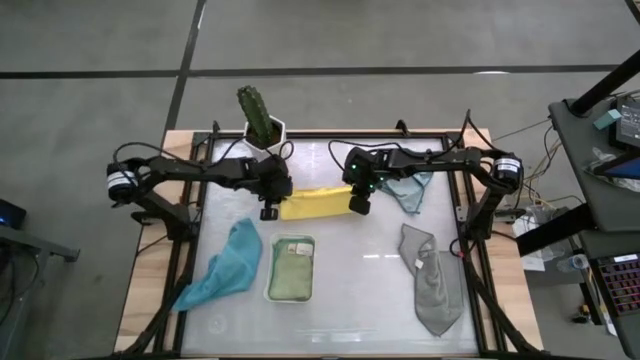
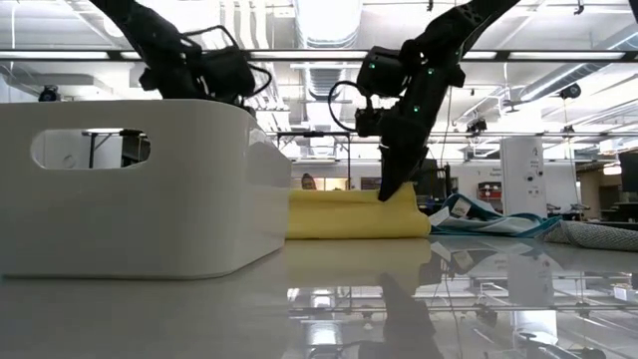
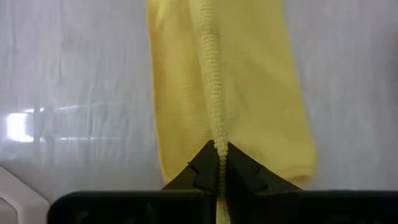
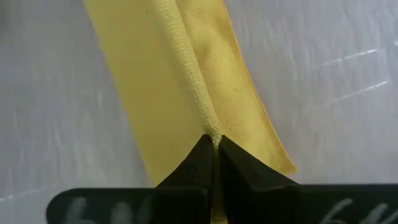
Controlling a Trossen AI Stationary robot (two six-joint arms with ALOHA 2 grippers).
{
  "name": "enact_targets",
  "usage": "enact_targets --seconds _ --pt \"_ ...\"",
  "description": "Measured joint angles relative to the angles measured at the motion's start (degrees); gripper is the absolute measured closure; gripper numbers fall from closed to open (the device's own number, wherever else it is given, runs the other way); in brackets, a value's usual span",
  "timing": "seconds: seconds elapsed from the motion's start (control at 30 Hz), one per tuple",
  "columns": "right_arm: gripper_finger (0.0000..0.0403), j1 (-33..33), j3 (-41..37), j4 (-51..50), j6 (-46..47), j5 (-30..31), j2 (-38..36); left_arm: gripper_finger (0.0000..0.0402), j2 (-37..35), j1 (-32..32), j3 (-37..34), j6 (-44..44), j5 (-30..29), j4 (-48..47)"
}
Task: Fold microfiber towels
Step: Fold the yellow microfiber towel
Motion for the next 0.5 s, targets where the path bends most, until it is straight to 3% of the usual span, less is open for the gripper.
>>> enact_targets --seconds 0.4,0.5 --pt "0.0394 -0.5 0.0 1.3 -0.5 3.3 2.8 0.0401 0.8 1.8 -0.2 1.2 -0.3 4.0" --pt "0.0394 -0.5 0.0 1.5 -0.5 4.9 2.9 0.0401 0.8 1.8 -0.6 1.6 -3.0 4.9"
